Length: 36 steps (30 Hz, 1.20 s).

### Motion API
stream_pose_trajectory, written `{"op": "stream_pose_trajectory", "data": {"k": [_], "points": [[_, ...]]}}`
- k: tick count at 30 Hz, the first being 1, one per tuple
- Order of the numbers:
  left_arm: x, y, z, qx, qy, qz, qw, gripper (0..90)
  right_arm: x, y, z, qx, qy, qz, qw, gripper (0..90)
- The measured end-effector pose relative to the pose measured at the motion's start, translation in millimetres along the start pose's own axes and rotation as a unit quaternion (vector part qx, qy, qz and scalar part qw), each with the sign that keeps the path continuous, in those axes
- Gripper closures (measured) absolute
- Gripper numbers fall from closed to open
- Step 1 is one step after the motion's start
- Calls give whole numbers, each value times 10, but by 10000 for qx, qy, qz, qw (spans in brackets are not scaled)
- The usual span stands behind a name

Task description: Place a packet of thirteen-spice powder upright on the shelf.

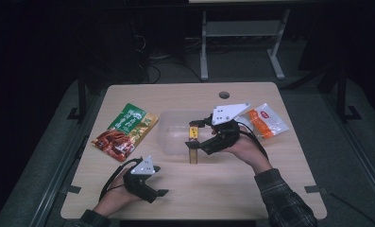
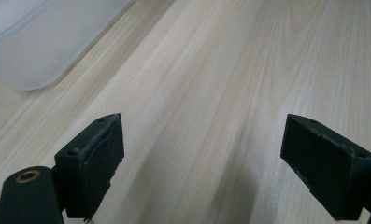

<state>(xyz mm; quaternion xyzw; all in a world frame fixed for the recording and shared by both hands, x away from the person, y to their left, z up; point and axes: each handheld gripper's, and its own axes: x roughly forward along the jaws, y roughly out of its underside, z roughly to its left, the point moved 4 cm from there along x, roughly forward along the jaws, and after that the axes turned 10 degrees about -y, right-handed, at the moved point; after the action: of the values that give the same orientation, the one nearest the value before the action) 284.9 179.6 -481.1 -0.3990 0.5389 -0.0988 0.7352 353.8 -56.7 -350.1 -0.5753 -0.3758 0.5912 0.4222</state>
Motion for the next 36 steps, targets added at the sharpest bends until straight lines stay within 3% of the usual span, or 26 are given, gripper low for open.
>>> {"op": "stream_pose_trajectory", "data": {"k": [14,19,25,26,36], "points": [[-79,104,-51,-124,-97,26,9999,128,-33,35,-305,49,127,-47,9999,301],[-141,165,-91,-330,-163,-40,9993,128,-25,71,-425,65,142,-60,9999,301],[-194,241,-104,-371,-237,20,9990,128,-24,54,-538,-44,198,-46,9998,301],[-198,248,-118,-465,-240,6,9986,128,-27,55,-553,-67,219,-82,9997,301],[-256,319,-128,-522,-322,45,9981,128,0,158,-723,-31,204,-209,9996,301]]}}
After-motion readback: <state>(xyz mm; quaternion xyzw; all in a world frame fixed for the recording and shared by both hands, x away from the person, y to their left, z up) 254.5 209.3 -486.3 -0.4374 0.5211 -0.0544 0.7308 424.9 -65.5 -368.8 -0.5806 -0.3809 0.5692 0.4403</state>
